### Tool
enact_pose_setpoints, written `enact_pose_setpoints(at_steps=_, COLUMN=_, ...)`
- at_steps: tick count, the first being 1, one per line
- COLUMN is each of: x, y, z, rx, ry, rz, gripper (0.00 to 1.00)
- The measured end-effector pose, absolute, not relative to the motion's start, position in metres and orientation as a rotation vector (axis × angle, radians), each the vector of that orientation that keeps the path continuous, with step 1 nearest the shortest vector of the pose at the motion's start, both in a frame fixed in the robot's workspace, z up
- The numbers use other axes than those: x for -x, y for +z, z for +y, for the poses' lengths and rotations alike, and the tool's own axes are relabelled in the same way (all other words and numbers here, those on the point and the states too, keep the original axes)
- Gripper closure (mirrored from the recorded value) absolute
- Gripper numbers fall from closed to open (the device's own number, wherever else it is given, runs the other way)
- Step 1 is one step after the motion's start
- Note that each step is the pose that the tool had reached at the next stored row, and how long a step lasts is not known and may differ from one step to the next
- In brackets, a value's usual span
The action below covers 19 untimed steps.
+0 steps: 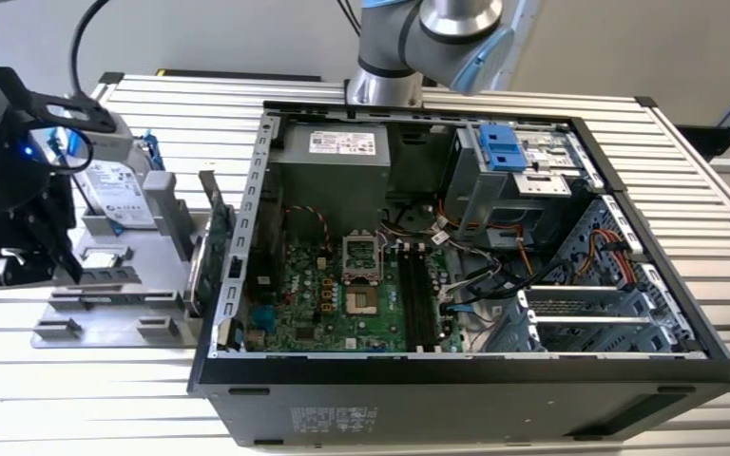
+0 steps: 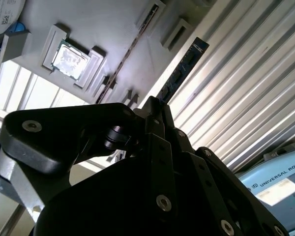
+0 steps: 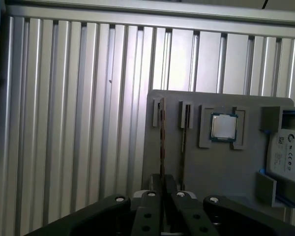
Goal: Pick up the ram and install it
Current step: 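Pick up the ram and move it above insertion slot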
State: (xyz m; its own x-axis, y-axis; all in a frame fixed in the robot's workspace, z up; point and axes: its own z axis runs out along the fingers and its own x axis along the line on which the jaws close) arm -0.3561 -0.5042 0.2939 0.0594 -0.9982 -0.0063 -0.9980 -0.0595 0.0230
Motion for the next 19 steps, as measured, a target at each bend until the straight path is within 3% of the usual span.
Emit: enact_pose_setpoints(at_steps=19, x=0.356, y=0.306, z=-0.504, rx=-2.277, ry=-0.032, rz=-2.146, gripper=1.00)
